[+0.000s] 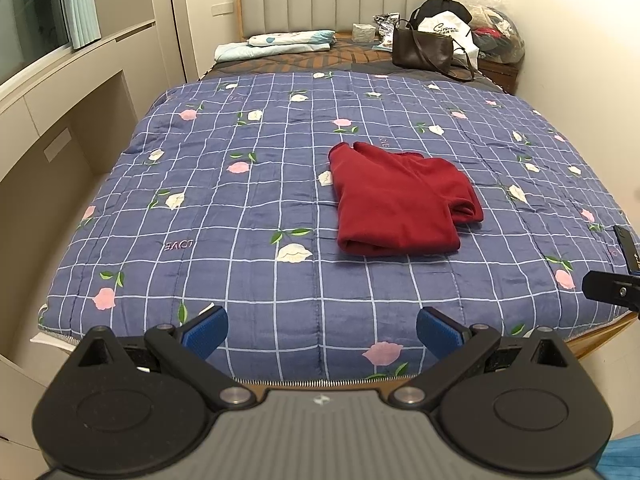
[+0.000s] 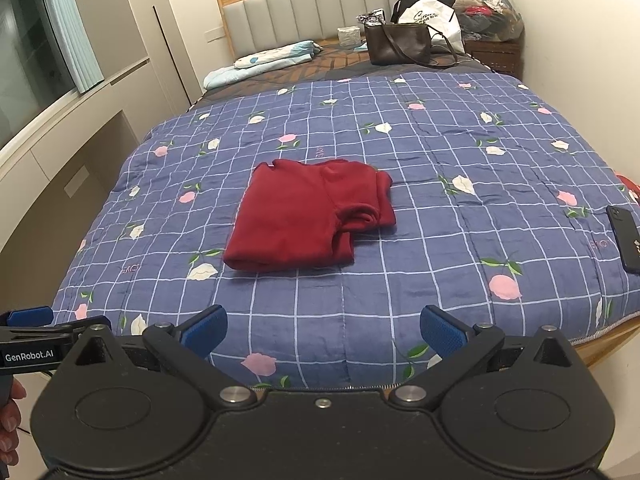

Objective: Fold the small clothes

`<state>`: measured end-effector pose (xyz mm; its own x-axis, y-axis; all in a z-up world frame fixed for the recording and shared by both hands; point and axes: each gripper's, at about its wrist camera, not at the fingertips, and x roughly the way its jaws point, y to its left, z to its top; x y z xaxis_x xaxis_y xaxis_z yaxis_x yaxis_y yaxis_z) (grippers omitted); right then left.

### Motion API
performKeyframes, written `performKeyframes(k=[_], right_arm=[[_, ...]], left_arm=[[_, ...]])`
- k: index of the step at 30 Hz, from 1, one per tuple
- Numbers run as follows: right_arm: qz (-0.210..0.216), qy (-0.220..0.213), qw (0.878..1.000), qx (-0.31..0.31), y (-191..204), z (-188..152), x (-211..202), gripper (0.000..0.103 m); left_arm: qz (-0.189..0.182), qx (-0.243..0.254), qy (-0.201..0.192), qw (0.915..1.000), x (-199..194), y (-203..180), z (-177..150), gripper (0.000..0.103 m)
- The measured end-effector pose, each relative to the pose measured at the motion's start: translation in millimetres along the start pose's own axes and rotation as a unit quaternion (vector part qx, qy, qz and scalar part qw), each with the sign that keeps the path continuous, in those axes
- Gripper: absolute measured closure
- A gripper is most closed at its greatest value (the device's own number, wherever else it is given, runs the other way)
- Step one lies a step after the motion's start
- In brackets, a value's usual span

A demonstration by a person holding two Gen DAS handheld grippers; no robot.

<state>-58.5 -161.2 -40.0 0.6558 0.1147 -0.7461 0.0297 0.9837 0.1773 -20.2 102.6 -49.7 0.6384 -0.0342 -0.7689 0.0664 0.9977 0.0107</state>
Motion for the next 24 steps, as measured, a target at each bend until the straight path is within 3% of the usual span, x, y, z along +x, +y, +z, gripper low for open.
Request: performKeyframes(k=[24], right_arm=[[-0.001,0.000,1.000,-0.001,3.0,0.8,0.5,0.001]], left_arm=[[-0.001,-0.005,0.001,1.0000,2.8,4.8,0.3,0.000]])
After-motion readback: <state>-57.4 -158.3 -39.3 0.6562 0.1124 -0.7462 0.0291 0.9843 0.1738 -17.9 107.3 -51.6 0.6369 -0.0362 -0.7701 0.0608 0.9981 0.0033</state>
